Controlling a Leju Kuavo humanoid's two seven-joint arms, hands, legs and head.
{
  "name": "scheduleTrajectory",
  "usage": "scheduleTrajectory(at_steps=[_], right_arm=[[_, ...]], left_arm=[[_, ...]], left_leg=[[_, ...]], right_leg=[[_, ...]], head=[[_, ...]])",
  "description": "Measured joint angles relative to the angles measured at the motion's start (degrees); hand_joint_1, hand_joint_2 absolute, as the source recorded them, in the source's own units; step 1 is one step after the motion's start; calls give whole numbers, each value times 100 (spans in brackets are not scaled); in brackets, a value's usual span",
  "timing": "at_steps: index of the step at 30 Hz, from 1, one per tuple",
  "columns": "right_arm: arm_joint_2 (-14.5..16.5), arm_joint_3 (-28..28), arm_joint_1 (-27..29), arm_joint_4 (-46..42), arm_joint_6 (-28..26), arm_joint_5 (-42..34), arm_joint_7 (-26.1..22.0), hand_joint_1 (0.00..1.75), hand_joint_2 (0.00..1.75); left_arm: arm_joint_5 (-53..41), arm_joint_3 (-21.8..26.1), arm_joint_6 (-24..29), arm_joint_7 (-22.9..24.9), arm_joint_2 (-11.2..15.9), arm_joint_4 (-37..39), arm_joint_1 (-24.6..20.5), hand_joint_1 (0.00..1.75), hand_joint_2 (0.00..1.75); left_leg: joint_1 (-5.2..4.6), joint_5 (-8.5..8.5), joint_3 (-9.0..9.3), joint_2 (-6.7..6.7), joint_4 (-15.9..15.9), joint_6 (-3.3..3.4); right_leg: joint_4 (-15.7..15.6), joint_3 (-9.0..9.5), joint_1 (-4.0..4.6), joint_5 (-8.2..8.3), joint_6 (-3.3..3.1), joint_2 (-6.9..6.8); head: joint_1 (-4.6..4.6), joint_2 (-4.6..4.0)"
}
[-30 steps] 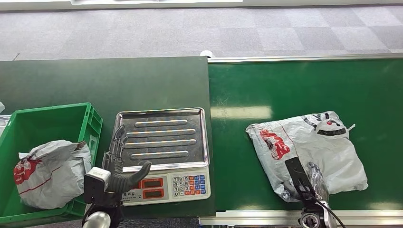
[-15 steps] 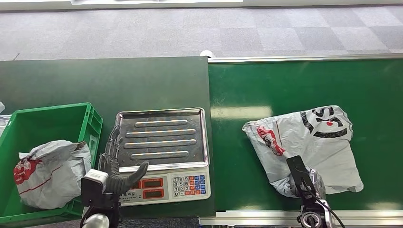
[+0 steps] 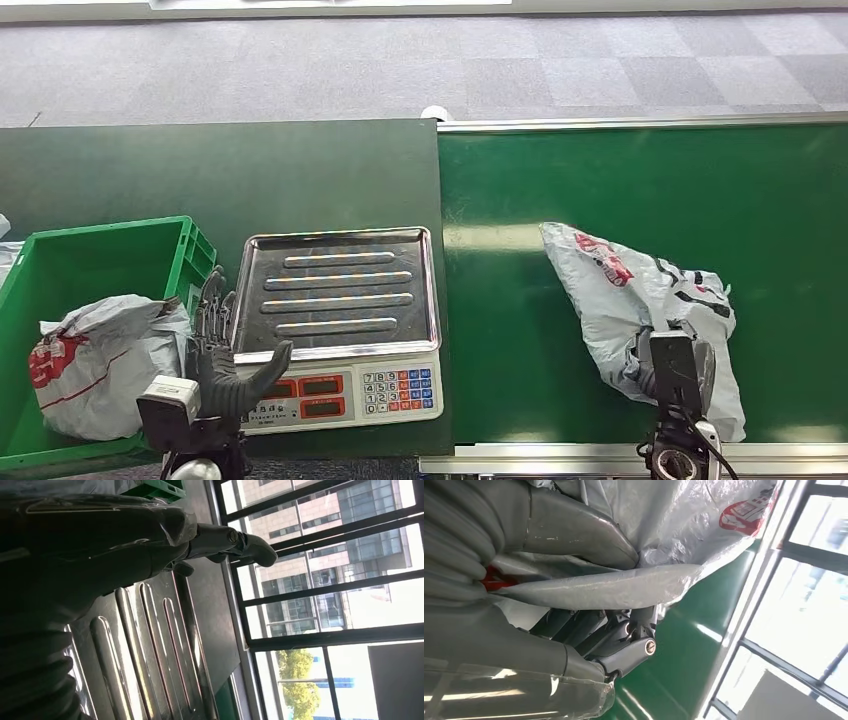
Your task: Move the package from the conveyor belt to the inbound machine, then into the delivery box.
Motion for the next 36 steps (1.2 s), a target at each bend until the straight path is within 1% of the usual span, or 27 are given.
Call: scheduleTrajectory(at_steps=[6, 10, 13, 17, 22, 25, 29, 32, 36], right_arm=[[81, 19, 239, -839, -66, -539, -804, 175, 175], [102, 253, 328, -1463, -140, -444, -1261, 175, 175], [91, 549, 302, -1797, -192, -185, -1394, 175, 175], [-1, 1033, 161, -2019, -214, 292, -1468, 175, 175], [-100, 1417, 24, -2099, -220, 508, -1466, 175, 175], [-236, 1720, -119, -2074, -230, 1097, -1404, 175, 175], [-447, 2492, -618, -1721, -205, 1908, -1199, 175, 175], [-523, 3169, -1153, -1169, -230, 2402, -1062, 175, 175], [-519, 4296, -1941, -76, -266, 2639, -1021, 175, 175]], left_arm=[[201, 7, 146, -255, -41, -1, -18, 0, 175], [411, 12, 213, -437, -84, -4, -25, 0, 175], [512, 20, 260, -501, -118, -15, -27, 0, 175], [640, 36, 266, -514, -141, -18, -48, 0, 175], [677, 54, 244, -519, -144, -18, -78, 0, 175], [734, 57, 226, -525, -137, -15, -111, 0, 175], [848, 58, 244, -574, -120, 17, -173, 0, 175], [890, 55, 225, -557, -114, 65, -268, 0, 175], [892, -16, 200, -518, -115, 162, -443, 0, 175]], left_leg=[[0, 0, 0, 1, 0, 0], [0, 0, 1, 5, 0, 0], [0, 0, 1, 4, 0, 0], [0, 1, 4, 6, 0, 0], [0, 1, 2, 2, 0, 0], [0, 1, -1, 7, 0, 0], [1, 3, 2, 6, -1, 0], [2, 7, 3, 7, -1, 0], [3, 11, 9, 4, 0, -1]], right_leg=[[0, 1, 0, 0, 0, 0], [0, 1, 0, 1, 0, 1], [0, 3, 0, 1, 0, 1], [1, 4, 0, 1, -1, 1], [1, 5, 0, 1, 0, 0], [1, 4, 0, 1, 0, 2], [2, 5, 2, 2, -1, 2], [5, 7, 4, 5, -3, 3], [6, 8, 4, 8, -5, -2]], head=[[1, 0], [0, 0], [0, 0], [0, 0], [1, 0], [1, 0], [-1, 0], [1, 0], [1, 0]])
